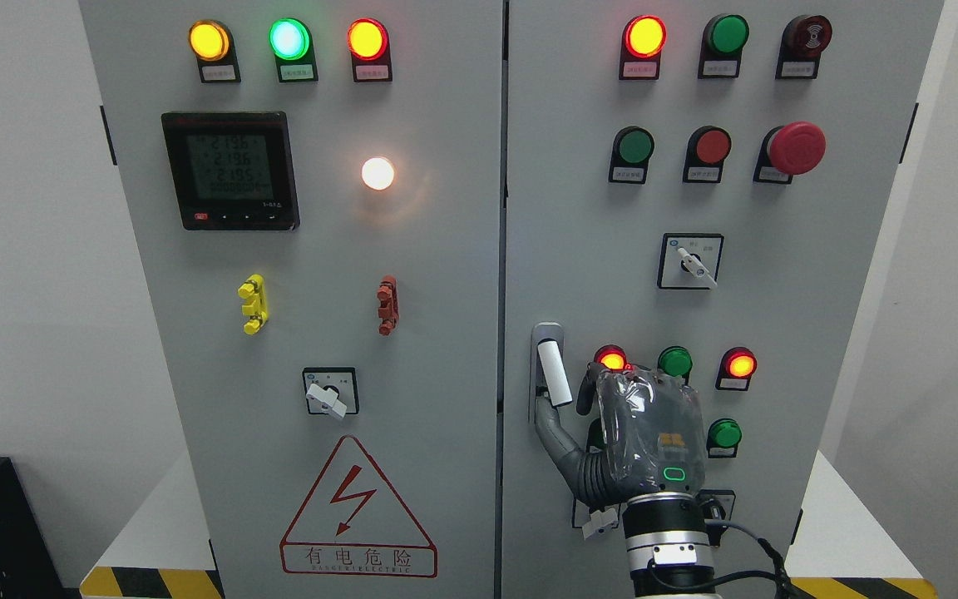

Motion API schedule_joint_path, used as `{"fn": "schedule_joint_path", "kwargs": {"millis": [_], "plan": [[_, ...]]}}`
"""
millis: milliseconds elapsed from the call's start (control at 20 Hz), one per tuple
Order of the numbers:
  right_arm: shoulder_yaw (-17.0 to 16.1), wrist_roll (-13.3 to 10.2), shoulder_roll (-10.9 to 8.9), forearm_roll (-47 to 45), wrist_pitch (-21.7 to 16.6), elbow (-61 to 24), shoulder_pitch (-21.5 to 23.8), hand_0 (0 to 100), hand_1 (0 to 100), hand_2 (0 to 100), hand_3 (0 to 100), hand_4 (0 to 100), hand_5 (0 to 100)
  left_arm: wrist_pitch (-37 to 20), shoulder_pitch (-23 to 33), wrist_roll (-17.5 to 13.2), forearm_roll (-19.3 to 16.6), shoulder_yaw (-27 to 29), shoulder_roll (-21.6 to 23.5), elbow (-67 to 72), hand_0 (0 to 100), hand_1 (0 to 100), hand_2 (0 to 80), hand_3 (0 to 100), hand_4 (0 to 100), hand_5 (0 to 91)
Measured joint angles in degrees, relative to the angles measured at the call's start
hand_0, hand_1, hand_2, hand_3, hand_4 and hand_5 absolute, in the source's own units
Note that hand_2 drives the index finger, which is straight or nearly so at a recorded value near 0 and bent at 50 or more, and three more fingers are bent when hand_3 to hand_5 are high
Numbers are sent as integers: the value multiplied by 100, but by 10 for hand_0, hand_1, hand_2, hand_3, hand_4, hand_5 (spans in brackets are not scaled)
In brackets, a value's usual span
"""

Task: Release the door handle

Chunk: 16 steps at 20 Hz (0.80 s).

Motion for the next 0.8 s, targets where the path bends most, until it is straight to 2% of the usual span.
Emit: {"fn": "schedule_joint_path", "kwargs": {"millis": [801], "plan": [[-22, -18, -2, -119, 0, 4, 1, 484, 374, 702, 962, 798, 763, 19, 0, 0, 0, 0, 1, 0, 0, 0, 39, 101, 2, 0]]}}
